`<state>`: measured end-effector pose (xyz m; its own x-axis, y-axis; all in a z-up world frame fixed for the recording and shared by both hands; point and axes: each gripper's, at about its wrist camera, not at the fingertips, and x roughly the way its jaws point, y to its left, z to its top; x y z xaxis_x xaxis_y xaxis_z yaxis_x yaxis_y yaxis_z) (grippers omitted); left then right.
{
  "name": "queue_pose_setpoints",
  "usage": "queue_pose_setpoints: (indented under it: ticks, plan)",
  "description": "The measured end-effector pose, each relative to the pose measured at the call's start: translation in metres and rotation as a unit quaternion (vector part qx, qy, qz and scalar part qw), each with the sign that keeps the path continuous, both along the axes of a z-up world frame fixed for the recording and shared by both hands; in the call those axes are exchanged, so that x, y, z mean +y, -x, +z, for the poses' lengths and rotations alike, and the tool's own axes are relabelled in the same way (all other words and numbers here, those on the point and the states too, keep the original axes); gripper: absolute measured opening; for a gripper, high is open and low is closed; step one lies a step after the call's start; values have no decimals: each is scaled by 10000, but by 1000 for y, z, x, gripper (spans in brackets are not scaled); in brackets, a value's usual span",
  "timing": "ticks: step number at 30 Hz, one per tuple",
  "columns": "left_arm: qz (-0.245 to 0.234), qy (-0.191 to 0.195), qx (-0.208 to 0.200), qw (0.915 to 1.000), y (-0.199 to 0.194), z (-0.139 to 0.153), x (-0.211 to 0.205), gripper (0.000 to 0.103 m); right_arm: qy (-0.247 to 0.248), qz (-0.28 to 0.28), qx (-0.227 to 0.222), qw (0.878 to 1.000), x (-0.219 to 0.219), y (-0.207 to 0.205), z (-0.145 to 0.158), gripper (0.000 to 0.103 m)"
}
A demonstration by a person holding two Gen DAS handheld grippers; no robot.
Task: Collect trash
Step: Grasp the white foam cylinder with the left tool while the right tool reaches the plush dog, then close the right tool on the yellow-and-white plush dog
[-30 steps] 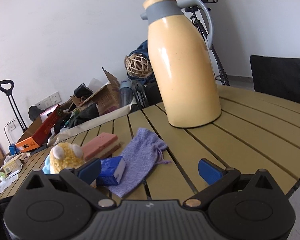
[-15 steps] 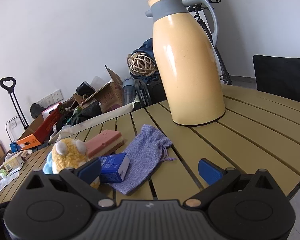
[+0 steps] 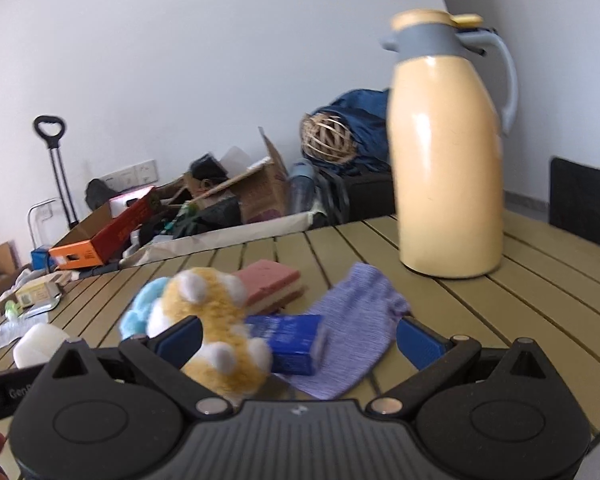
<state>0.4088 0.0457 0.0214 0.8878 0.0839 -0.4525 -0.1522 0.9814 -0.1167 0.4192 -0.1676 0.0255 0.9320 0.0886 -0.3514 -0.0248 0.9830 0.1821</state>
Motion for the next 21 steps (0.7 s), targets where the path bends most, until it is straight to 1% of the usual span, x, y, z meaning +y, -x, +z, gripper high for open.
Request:
queue_pose_setpoints:
  ticks: [5,8,13,16,19,21]
  plan:
    - [252,200,-60,9995,6,6,29,59,333,0,-31,9994,30,-6,1,103]
    - [363,241,-68,9990,9,8,43,59,448,55,114,9989,43,-11,0,103]
    - [525,314,-30,9981,14,10,64,59,698,148,214,9972,57,-20,-3,103]
    - [598,391,-33,9974,18,11,74,59,888,42,308,9956,67,-29,-6,103]
    - [648,360,-17,9972,19,10,79,59,1139,44,520,9921,77,-39,-12,103]
    - [664,312,9,9973,19,8,81,59,1165,45,620,9912,81,-45,-14,103]
